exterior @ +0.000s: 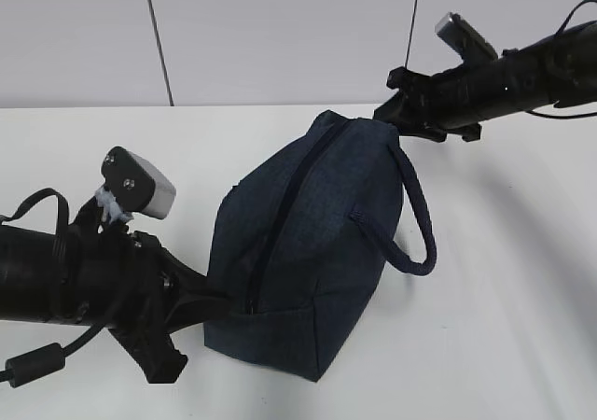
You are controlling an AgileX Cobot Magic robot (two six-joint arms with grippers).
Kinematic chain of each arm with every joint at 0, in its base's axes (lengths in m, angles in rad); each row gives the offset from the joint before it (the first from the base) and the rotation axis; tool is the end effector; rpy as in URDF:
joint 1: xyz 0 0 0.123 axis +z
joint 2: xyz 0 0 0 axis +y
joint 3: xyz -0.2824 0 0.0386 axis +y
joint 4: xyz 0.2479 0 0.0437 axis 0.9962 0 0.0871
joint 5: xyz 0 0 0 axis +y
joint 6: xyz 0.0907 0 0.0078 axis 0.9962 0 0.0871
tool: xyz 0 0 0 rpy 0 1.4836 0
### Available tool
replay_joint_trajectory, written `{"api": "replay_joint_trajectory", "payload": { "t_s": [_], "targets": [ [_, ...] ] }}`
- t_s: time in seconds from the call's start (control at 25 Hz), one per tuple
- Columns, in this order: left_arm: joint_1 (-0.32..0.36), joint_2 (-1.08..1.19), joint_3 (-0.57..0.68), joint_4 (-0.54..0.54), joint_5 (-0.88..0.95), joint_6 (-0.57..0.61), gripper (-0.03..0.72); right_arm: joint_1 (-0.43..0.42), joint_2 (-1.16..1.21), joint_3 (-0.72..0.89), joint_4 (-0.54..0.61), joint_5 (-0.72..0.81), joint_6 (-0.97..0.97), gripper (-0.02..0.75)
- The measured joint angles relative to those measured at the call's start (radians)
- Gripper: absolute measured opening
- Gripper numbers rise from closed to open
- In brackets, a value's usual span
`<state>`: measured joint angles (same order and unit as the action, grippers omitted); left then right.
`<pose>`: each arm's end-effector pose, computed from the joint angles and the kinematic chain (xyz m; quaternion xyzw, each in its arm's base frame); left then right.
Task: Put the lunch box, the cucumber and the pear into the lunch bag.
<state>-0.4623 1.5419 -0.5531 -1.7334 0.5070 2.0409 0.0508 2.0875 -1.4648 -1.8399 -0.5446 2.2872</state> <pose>0.2116 -0.1543 0.1654 0.4136 0.8046 -0.2606 0.3371 0.4577 0.0687 0.1899 0.0460 0.8805 0.3205 0.3461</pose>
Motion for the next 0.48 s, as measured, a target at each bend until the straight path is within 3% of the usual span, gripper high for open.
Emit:
{"api": "replay_joint_trajectory", "payload": {
  "t_s": [0.08, 0.16, 0.32, 0.48],
  "targets": [
    [0.000, 0.000, 0.002, 0.000, -0.002, 0.000, 0.104, -0.004, -0.013, -0.037, 0.000, -0.039, -0.026, 0.477],
    [0.000, 0.000, 0.002, 0.000, -0.010, 0.000, 0.176, -0.004, -0.039, -0.081, 0.000, -0.084, -0.059, 0.553],
    [-0.001, -0.038, 0.002, 0.000, -0.079, 0.000, 0.319, -0.004, -0.112, -0.111, 0.000, -0.124, -0.077, 0.566],
    [-0.001, -0.145, 0.005, 0.000, -0.172, -0.007, 0.386, -0.004, -0.172, -0.111, 0.000, -0.185, -0.058, 0.536]
  ]
}}
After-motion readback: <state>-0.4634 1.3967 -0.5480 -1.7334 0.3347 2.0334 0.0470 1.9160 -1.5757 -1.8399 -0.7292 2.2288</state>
